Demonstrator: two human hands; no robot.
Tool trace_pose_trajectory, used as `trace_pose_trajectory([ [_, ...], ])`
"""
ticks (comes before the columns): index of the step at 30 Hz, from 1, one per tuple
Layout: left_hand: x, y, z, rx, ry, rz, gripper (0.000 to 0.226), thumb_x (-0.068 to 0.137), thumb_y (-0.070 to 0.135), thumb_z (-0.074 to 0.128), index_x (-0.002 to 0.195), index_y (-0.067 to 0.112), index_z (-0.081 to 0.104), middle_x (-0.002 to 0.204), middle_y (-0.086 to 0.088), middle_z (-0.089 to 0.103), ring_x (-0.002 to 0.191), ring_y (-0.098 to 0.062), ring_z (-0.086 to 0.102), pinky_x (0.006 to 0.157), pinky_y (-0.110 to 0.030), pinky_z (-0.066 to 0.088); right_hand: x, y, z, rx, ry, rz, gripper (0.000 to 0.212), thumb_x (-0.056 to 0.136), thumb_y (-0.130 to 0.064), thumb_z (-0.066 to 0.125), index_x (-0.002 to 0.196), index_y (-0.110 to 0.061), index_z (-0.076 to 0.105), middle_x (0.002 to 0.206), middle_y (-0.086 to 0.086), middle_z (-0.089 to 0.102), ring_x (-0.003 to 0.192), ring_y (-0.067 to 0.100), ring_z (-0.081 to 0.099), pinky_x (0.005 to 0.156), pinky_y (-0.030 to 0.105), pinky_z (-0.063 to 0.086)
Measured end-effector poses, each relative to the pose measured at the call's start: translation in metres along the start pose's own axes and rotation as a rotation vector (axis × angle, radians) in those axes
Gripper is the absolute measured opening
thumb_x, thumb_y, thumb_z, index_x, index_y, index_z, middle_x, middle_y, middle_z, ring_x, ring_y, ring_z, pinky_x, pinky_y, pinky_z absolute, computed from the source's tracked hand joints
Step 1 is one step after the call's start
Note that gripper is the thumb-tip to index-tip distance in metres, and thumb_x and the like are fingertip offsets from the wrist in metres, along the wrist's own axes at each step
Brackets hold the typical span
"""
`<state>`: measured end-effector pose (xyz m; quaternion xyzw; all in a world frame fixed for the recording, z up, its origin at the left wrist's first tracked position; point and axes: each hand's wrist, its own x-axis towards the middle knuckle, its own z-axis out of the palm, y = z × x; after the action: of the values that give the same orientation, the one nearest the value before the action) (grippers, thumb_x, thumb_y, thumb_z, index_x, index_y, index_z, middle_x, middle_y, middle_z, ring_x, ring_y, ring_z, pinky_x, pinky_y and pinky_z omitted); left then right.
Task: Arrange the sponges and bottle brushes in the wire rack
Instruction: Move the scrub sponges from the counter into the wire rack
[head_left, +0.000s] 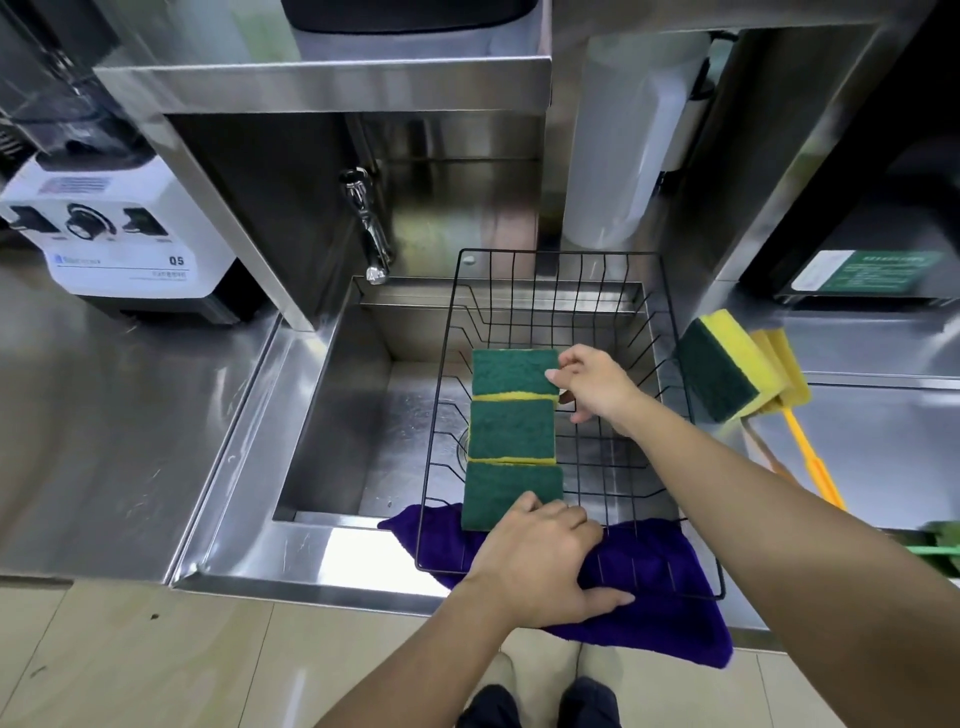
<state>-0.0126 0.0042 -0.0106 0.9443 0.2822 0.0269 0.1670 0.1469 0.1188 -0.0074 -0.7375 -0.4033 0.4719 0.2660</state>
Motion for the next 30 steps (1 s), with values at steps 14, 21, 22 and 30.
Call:
trace_pose_trajectory([
  [14, 0.001, 0.003, 0.002, 0.105, -0.006, 0.034, 0.064, 0.081, 0.068, 0.033, 0.095, 0.013, 0.063, 0.088, -0.002, 0.063, 0.083, -0.020, 0.053, 0.081, -0.036, 0.032, -0.044, 0.000, -0.076, -0.313, 0.682, -0.363, 0.031, 0.088, -0.015, 0.055, 0.118, -0.005, 0.055, 0.118, 0.015, 0.058, 0.113, 0.032, 0.050, 0.093, 0.036, 0.036],
  [21, 0.013, 0.025, 0.001, 0.142, -0.021, 0.010, 0.070, 0.081, 0.071, 0.024, 0.097, 0.013, 0.059, 0.095, -0.004, 0.064, 0.088, -0.022, 0.054, 0.083, -0.038, 0.033, -0.054, 0.053, -0.103, -0.412, 0.692, 0.051, 0.091, 0.076, -0.042, 0.070, 0.144, -0.007, 0.022, 0.152, 0.015, 0.026, 0.140, 0.032, 0.023, 0.112, 0.047, 0.021],
  [22, 0.014, 0.025, 0.001, 0.133, -0.031, -0.002, 0.072, 0.080, 0.073, 0.020, 0.101, 0.014, 0.058, 0.099, -0.003, 0.063, 0.092, -0.022, 0.053, 0.086, -0.037, 0.032, -0.055, 0.060, -0.104, -0.430, 0.674, 0.078, 0.092, 0.075, -0.045, 0.070, 0.144, -0.006, 0.023, 0.152, 0.015, 0.026, 0.140, 0.033, 0.024, 0.112, 0.047, 0.021],
  [30, 0.015, 0.024, 0.004, 0.124, -0.054, 0.004, 0.079, 0.078, 0.074, 0.012, 0.108, 0.016, 0.057, 0.103, -0.001, 0.063, 0.094, -0.021, 0.053, 0.087, -0.036, 0.031, -0.063, 0.064, -0.106, -0.441, 0.768, -0.049, 0.064, 0.076, -0.032, 0.071, 0.129, -0.009, 0.045, 0.130, 0.015, 0.047, 0.124, 0.034, 0.040, 0.103, 0.046, 0.031],
])
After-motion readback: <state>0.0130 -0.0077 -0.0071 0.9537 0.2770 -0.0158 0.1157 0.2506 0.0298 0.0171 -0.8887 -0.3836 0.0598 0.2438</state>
